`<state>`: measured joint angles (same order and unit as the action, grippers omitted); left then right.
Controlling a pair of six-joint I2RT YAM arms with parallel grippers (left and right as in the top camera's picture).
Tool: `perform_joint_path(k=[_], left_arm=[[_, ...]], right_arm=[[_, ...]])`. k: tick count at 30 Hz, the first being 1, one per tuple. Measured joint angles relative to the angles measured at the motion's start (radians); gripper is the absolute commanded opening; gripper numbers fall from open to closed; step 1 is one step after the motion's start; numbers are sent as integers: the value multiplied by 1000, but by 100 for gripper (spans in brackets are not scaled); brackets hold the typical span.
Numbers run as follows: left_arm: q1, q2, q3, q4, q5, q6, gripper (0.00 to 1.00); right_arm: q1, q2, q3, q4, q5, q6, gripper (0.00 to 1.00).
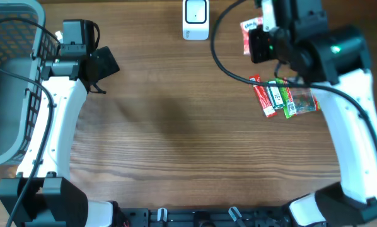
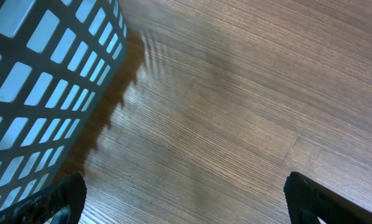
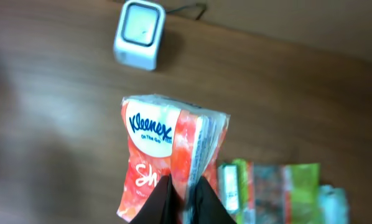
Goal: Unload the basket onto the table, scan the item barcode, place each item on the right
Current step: 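Lift the Kleenex pack up to the white scanner window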
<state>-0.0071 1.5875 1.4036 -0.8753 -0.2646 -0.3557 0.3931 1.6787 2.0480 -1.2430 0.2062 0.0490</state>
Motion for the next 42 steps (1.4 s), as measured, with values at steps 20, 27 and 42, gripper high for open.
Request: perform_joint_path(k=[20, 27, 42], left_arm=[[0, 0, 0, 0, 0, 0, 100], [0, 0, 0, 0, 0, 0, 100], [0, 0, 0, 0, 0, 0, 100]], right_arm=[[189, 583, 5, 749, 503, -517, 4], [188, 711, 4, 1003, 536, -784, 4], [146, 821, 4, 1106, 515, -945, 4]])
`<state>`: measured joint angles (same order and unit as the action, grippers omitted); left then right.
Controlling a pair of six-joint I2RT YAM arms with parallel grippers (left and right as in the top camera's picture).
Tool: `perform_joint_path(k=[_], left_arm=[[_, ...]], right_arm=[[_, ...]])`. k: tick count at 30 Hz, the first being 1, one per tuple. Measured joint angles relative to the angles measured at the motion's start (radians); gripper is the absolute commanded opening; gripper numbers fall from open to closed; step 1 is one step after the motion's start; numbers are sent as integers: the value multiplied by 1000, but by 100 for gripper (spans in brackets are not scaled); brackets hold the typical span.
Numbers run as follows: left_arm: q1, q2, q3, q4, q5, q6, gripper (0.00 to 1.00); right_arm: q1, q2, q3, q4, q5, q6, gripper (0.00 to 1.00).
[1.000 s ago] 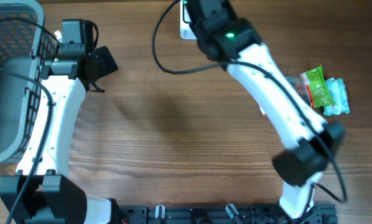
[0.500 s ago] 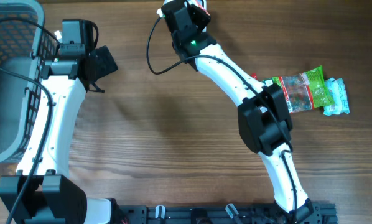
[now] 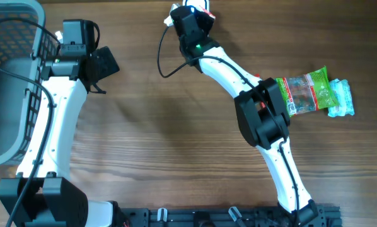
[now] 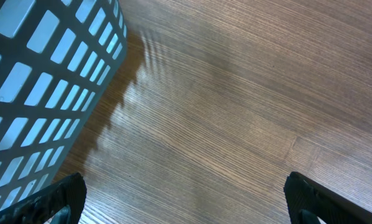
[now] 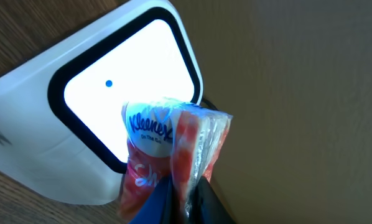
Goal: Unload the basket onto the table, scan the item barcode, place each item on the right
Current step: 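Lift the Kleenex pack up to the white scanner window, then lower the Kleenex pack onto the table beside the red packet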
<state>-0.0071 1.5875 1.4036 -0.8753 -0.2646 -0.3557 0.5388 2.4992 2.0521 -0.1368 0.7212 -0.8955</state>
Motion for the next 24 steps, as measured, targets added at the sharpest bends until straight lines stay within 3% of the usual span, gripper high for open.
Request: perform_joint_path(k=[7, 11, 14, 18, 24], left_arm=[[0, 0, 0, 0, 0, 0, 100], [0, 0, 0, 0, 0, 0, 100], [0, 0, 0, 0, 0, 0, 100], [0, 0, 0, 0, 0, 0, 100], [0, 0, 0, 0, 0, 0, 100]], right_arm=[[0, 0, 0, 23, -11, 20, 4], [0, -18, 0, -13, -11, 118, 4], [0, -97, 0, -159, -18, 252, 4], [-3, -320, 2, -536, -48, 505, 4], [-66, -560, 16, -946, -344, 790, 4]])
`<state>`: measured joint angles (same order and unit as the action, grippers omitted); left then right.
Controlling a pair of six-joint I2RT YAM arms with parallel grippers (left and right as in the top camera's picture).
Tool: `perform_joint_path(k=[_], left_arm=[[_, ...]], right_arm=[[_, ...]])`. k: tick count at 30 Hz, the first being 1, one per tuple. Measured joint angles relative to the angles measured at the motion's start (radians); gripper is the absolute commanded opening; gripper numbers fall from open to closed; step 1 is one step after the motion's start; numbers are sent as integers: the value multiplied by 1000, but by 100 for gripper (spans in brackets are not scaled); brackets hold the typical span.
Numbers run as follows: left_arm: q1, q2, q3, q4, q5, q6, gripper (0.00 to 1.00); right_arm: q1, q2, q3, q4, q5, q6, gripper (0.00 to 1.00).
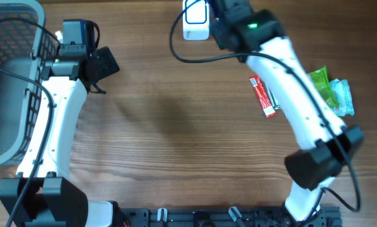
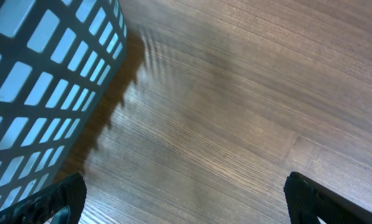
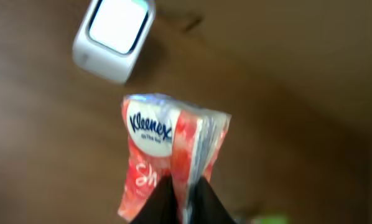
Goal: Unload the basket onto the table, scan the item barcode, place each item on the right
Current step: 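Lower the Kleenex pack onto the table beside the red packet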
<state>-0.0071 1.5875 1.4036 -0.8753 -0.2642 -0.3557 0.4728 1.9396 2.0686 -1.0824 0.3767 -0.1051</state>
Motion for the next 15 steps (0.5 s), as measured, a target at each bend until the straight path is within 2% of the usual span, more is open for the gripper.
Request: perform_joint_path(k=[3, 6, 13, 15], left_arm=[[0, 0, 0, 0, 0, 0, 100], [0, 0, 0, 1, 0, 0, 100], [0, 0, 0, 0, 0, 0, 100], [0, 0, 0, 0, 0, 0, 100]], right_arm=[[-46, -16, 0, -182, -157, 85, 4], [-74, -16, -1, -312, -214, 139, 4], [-161, -18, -2, -518, -233, 263, 4], [-187, -23, -10, -524, -217, 285, 4]])
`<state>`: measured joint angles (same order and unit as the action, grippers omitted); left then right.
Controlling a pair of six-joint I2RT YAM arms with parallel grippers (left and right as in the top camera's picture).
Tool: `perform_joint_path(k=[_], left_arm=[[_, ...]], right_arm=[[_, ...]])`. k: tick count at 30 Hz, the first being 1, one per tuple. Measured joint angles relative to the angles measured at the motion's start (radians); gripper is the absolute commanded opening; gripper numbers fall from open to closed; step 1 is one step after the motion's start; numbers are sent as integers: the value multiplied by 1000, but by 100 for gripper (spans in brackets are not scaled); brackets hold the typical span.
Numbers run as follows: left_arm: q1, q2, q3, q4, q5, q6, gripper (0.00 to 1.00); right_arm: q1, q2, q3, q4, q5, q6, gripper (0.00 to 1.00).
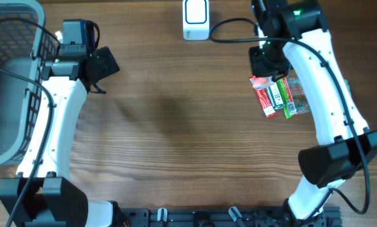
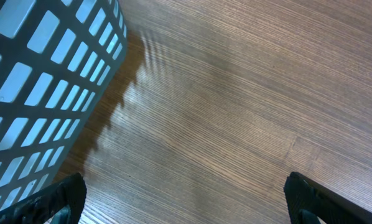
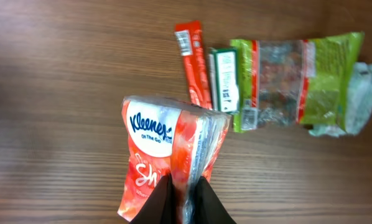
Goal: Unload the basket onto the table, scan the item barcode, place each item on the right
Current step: 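Lower the Kleenex pack onto the table beside the red packet, then open the right gripper and lift it away from the items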
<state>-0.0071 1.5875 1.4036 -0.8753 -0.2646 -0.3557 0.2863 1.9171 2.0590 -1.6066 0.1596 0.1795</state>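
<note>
My right gripper (image 3: 183, 198) is shut on a red and white Kleenex tissue pack (image 3: 164, 152), held above the table. In the overhead view the right gripper (image 1: 264, 60) hangs at the right rear, just behind a pile of snack items. The white barcode scanner (image 1: 195, 19) stands at the back centre, to the left of that gripper. My left gripper (image 2: 186, 202) is open over bare wood beside the basket, with nothing between its fingers.
A grey mesh basket (image 1: 12, 82) stands at the far left, with its wall (image 2: 43, 81) close to the left gripper. Below the held pack lie a red stick pack (image 3: 194, 62), a green gum pack (image 3: 225, 87) and a green snack bag (image 3: 298, 78).
My right gripper, still holding the tissue pack, has moved from beside the scanner to the right and forward, over the snack pile. The scanner has left the right wrist view. The left arm is unmoved.
My right gripper held the tissue pack up at the right rear, near the snack pile. Then the pack was close in front of the scanner's lit window. After that it was drawn back from the scanner, and now it is over the snack pile again.
</note>
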Motion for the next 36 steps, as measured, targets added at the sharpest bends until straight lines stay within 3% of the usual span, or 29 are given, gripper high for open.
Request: perform_joint_path(k=[5, 9, 17, 18, 19, 22, 24, 27, 28, 33, 36], left_arm=[[0, 0, 0, 0, 0, 0, 100], [0, 0, 0, 0, 0, 0, 100], [0, 0, 0, 0, 0, 0, 100], [0, 0, 0, 0, 0, 0, 100], [0, 0, 0, 0, 0, 0, 100], [0, 0, 0, 0, 0, 0, 100], [0, 0, 0, 0, 0, 0, 100], [0, 0, 0, 0, 0, 0, 100], [0, 0, 0, 0, 0, 0, 100], [0, 0, 0, 0, 0, 0, 100], [0, 0, 0, 0, 0, 0, 100]], right_arm=[[-50, -13, -143, 27, 116, 89, 4], [-98, -14, -278, 143, 202, 130, 4], [-148, -14, -539, 386, 239, 103, 5], [-148, -14, -549, 396, 241, 101, 8], [-148, -14, -556, 405, 241, 97, 20], [-148, -14, -559, 412, 242, 87, 25], [-148, -14, -559, 413, 242, 82, 47], [-148, -14, -559, 415, 245, 82, 57], [-148, -14, -559, 415, 245, 81, 73], [-148, -14, -559, 439, 214, 81, 84], [-148, -14, -560, 510, 76, 53, 100]])
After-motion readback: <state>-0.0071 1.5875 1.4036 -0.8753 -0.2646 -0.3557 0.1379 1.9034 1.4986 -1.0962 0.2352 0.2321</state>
